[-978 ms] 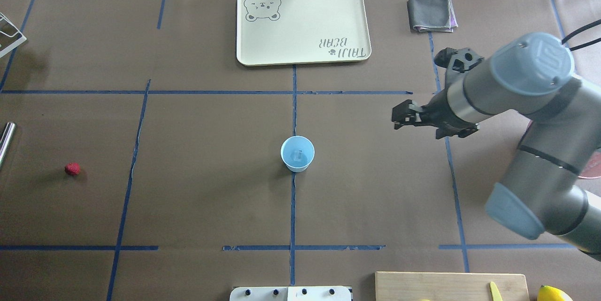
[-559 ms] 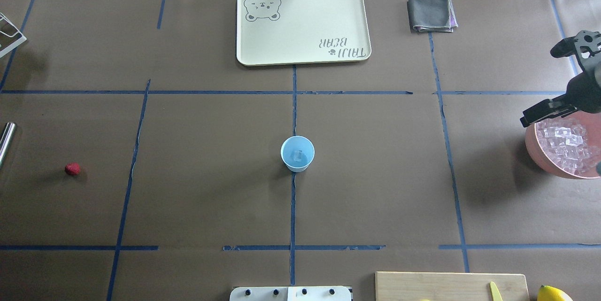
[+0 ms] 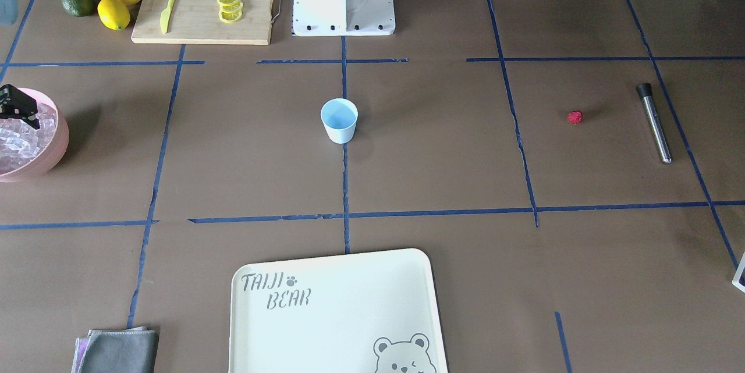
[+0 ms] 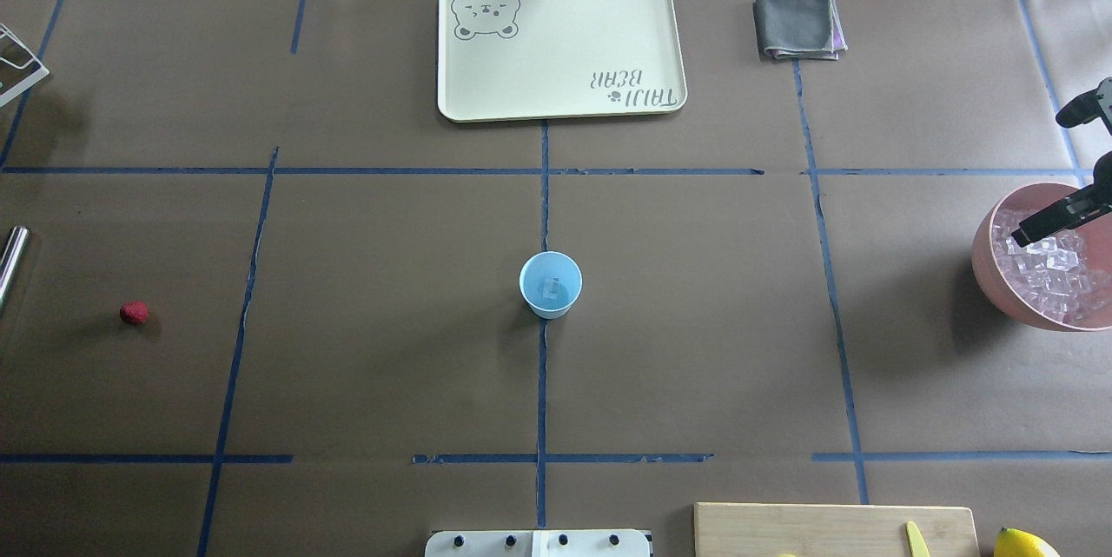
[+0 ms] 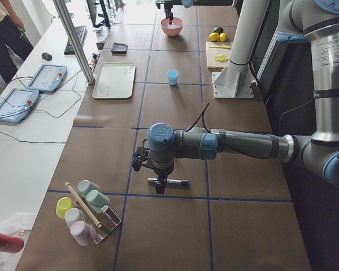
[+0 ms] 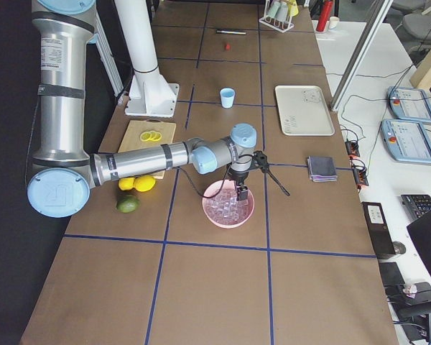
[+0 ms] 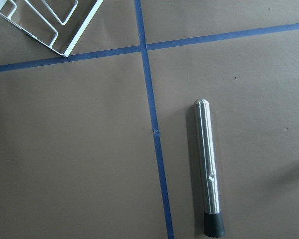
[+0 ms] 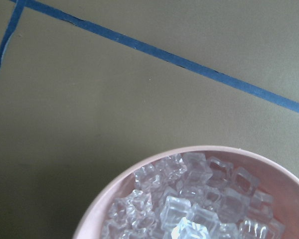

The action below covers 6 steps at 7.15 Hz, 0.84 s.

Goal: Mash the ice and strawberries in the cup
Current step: 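Move the right gripper back over the pink bowl, then lower the right gripper into the bowl and grasp another ice cube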

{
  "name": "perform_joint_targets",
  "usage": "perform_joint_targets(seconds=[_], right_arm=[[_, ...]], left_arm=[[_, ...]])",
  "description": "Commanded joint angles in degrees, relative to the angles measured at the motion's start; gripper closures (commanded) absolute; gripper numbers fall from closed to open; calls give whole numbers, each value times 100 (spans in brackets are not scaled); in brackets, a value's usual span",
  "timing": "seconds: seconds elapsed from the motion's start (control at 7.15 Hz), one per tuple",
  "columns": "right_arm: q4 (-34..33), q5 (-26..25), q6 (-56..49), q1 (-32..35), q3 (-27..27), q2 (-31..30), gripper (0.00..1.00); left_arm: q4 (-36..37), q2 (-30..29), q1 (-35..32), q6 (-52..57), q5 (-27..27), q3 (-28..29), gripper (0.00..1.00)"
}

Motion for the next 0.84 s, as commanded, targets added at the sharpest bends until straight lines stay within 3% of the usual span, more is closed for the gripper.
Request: perform_joint_targets(seconds=[0.0, 0.7], right_arm=[[548, 37, -27, 5, -423, -12, 2], [548, 160, 8, -13, -607, 6, 7]], left_arm=[[-4, 0, 9, -7, 0, 2, 0], [-12, 0, 9, 2, 0, 11, 0]])
